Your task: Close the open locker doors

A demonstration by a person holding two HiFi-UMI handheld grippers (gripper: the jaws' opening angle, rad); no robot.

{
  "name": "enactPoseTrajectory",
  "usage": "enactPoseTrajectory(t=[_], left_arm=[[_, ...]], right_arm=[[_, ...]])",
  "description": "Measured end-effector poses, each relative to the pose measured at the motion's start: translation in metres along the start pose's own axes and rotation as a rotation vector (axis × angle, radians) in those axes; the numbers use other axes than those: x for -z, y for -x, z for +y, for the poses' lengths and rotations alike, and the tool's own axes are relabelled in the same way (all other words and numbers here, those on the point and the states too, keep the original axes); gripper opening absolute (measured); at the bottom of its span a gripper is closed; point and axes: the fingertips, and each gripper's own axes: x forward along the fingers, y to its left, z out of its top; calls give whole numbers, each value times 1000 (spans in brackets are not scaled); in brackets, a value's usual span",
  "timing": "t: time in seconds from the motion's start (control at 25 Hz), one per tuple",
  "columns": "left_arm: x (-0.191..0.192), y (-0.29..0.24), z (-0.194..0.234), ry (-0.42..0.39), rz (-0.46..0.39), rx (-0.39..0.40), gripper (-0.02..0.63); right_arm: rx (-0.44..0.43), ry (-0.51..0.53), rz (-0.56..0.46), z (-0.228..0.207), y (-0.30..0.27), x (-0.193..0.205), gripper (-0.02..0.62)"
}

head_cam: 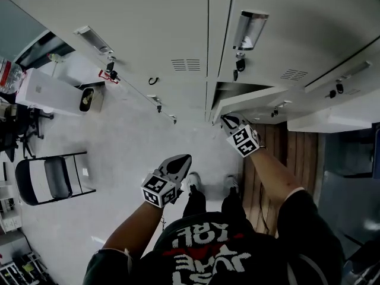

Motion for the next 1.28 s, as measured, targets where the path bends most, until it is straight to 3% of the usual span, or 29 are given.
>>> enactPoseTrajectory(t=[0.36, 0.76, 1.28], left_arm=[[6, 14, 26, 32, 2, -24, 8], [10, 23, 43, 57, 6, -36, 8], [11, 23, 47, 64, 16, -39, 8]], right_arm=[[132, -90, 1, -29, -24, -15, 52], [222, -179, -9, -53, -44, -26, 51], [215, -153, -37, -54, -45, -27, 49]])
